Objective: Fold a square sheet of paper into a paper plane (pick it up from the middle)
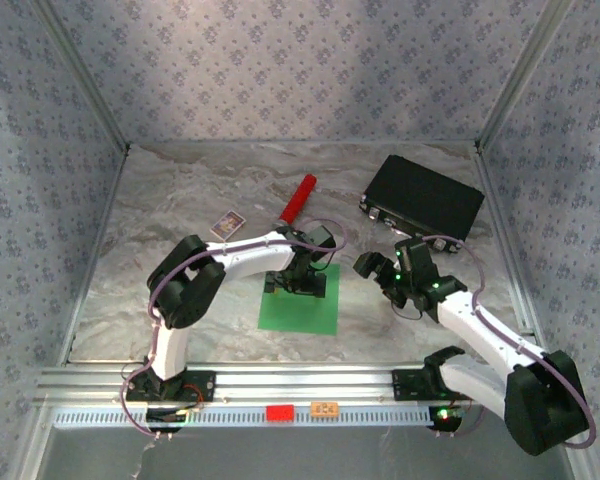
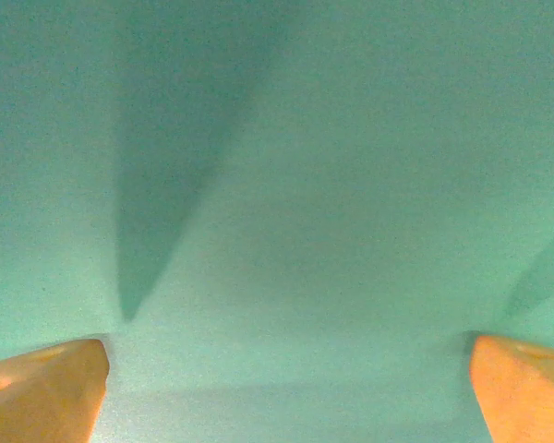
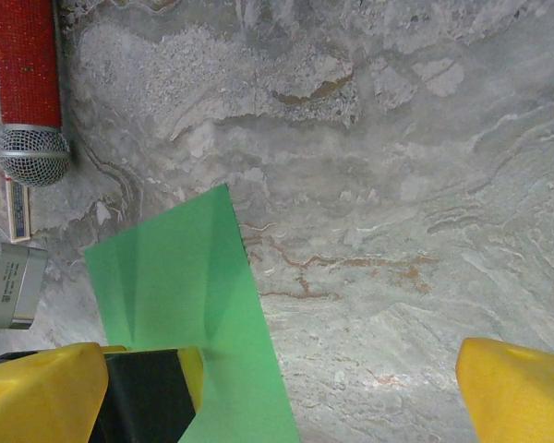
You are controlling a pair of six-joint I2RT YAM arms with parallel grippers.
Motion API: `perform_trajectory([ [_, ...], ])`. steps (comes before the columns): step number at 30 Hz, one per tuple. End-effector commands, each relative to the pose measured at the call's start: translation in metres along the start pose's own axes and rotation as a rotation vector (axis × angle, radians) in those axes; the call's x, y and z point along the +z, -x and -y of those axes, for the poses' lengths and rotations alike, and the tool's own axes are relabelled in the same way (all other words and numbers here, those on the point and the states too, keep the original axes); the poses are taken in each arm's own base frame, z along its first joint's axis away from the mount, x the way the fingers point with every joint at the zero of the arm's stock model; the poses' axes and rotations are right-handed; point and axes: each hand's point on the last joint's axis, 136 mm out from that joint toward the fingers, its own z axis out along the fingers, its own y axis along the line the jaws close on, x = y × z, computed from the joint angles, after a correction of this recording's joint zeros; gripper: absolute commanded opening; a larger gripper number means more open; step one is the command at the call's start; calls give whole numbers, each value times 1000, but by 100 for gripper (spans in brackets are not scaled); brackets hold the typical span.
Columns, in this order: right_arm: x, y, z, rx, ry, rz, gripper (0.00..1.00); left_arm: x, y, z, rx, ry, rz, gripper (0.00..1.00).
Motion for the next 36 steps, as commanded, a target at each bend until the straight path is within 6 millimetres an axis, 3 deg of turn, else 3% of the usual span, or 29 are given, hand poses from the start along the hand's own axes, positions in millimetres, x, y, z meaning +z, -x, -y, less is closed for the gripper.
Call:
perform_trajectory([
  [1, -1, -4, 9, 14, -18, -13, 99, -8, -1, 4, 9, -6, -3, 100],
  [13, -1, -4, 9, 15, -17, -12, 99, -13, 1, 12, 10, -44, 19, 100],
  [17, 0, -5, 10, 18, -21, -14, 99, -5, -3, 17, 2, -62, -6, 100],
  [26, 0, -5, 12, 21, -25, -14, 99, 21, -14, 2, 2, 26, -63, 100],
  [36, 0, -4, 12, 25, -26, -11, 99, 27, -16, 0, 6, 30, -76, 99],
])
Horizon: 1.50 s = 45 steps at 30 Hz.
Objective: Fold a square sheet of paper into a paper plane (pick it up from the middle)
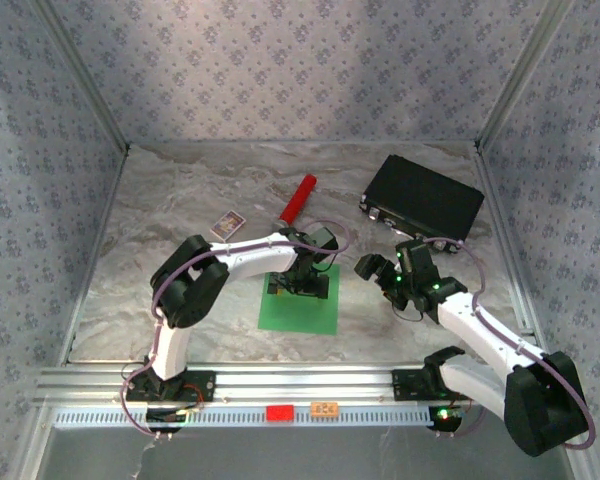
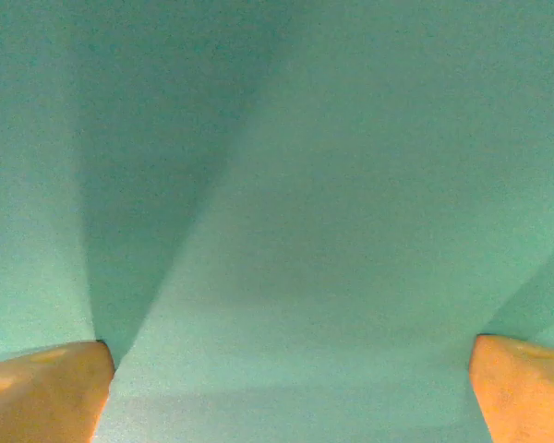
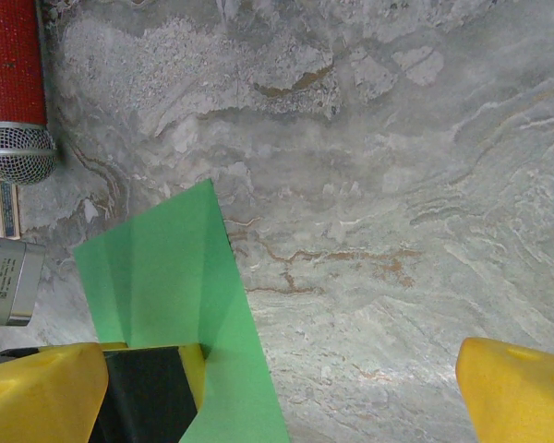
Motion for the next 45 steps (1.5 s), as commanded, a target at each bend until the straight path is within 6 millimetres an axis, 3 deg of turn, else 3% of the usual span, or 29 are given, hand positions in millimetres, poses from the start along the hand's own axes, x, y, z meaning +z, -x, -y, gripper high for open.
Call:
perform_trajectory([
  [1, -1, -2, 5, 17, -13, -6, 99, 21, -16, -7, -1, 45, -68, 98],
  [45, -3, 1, 7, 36, -36, 7, 99, 21, -14, -5, 15, 32, -57, 93],
])
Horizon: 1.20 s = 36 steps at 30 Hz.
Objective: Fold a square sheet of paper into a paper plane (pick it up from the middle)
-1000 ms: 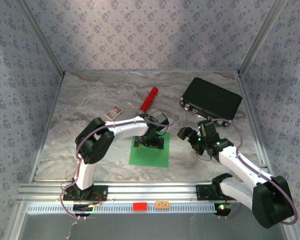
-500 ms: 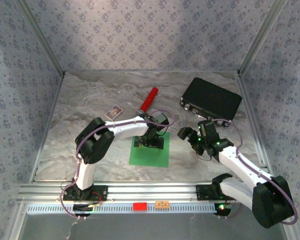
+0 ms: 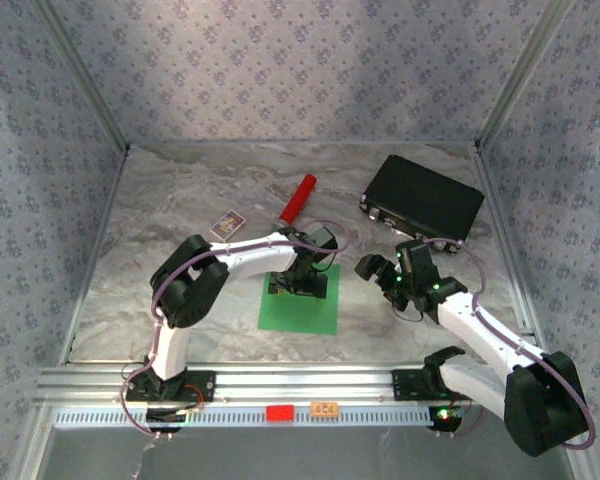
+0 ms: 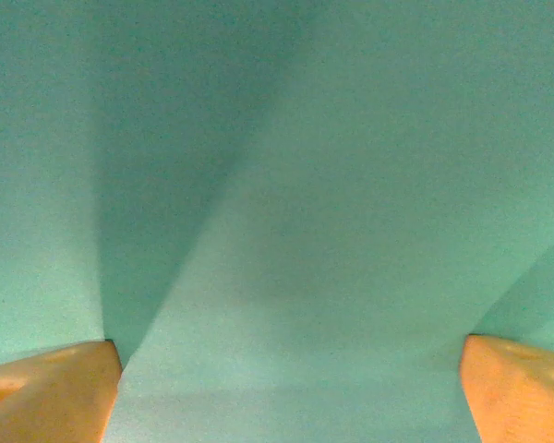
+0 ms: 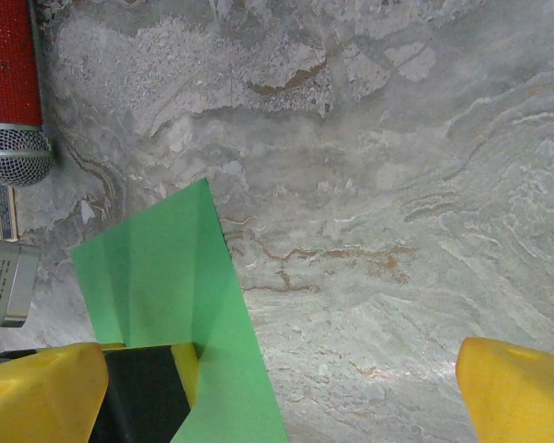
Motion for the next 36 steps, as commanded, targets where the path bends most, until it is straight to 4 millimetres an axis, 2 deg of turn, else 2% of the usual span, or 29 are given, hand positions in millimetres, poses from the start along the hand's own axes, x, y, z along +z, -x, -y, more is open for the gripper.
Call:
perform_trajectory([
  [1, -3, 2, 6, 26, -28, 10, 99, 21, -13, -5, 14, 31, -56, 93],
  [18, -4, 2, 5, 24, -23, 14, 99, 13, -8, -4, 7, 12, -13, 86],
  [22, -4, 3, 7, 37, -31, 18, 99, 2, -3, 5, 9, -64, 42, 73],
  [24, -4, 4, 7, 40, -32, 21, 99, -7, -1, 1, 7, -67, 71, 68],
  [25, -5, 4, 7, 42, -34, 22, 99, -12, 5, 6, 9, -92, 105, 64],
  [30, -6, 4, 13, 61, -67, 28, 99, -29, 11, 9, 9, -147, 174, 46],
  [34, -9, 5, 11, 57, -70, 34, 99, -49, 16, 24, 6, -294, 222, 45],
  [36, -12, 7, 10, 52, -71, 41, 99, -65, 19, 37, 5, -439, 241, 42],
])
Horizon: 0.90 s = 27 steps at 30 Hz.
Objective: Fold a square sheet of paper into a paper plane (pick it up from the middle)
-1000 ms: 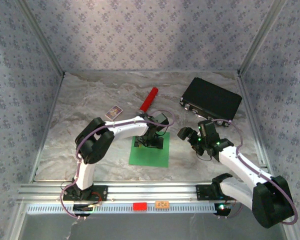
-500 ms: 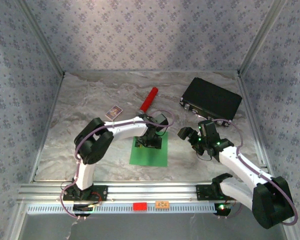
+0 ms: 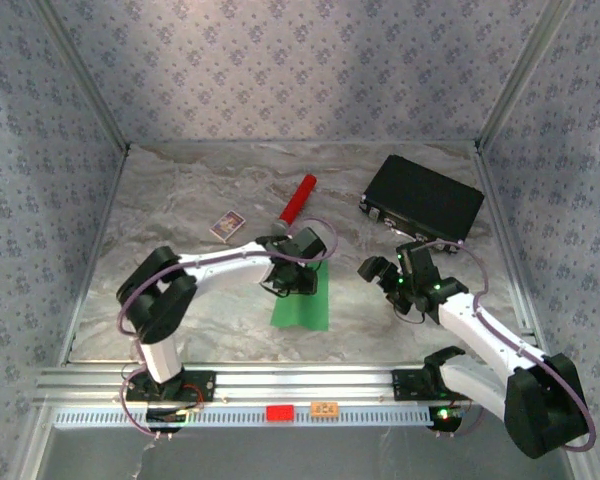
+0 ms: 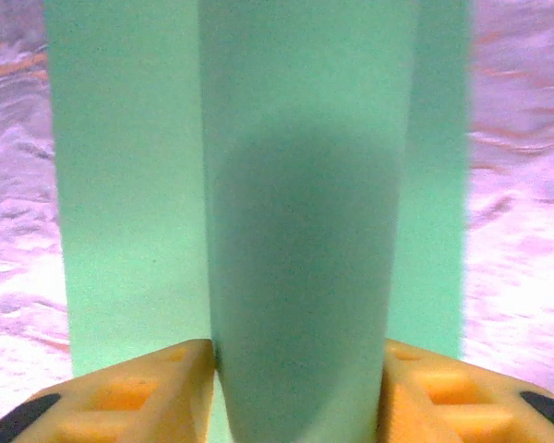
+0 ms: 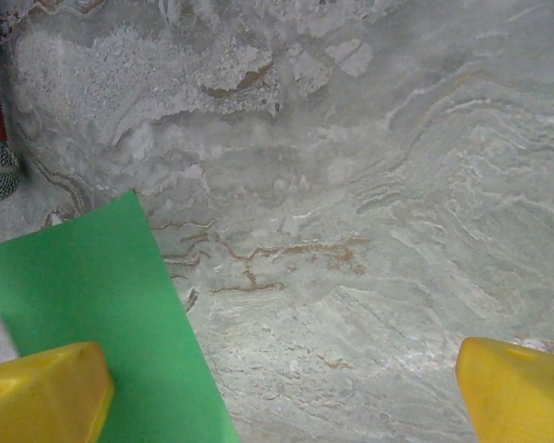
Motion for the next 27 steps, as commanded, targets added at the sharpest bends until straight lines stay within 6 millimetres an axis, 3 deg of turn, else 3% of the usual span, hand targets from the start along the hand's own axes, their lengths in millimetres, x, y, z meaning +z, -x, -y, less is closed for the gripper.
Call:
perform_trajectory([
  [1, -10, 9, -3, 6, -11, 37, 99, -28, 18, 40, -12, -289, 67, 41],
  [3, -15, 13, -9, 0, 4, 57, 99, -42, 24, 59, -62, -515, 62, 42],
  [6, -24, 21, -17, -6, 32, 107, 99, -63, 35, 73, -123, -767, 61, 42],
  [10, -35, 30, -33, -54, 103, 158, 99, -73, 42, 73, -169, -903, 63, 42],
  [15, -41, 25, -57, -133, 249, 151, 98, -52, 35, 66, -221, -894, 7, 42],
  [20, -37, 18, -57, -153, 256, 110, 97, -19, 26, 48, -290, -780, -31, 41],
  [27, -29, 12, -61, -165, 278, 70, 95, 4, 20, 26, -330, -669, -16, 41],
])
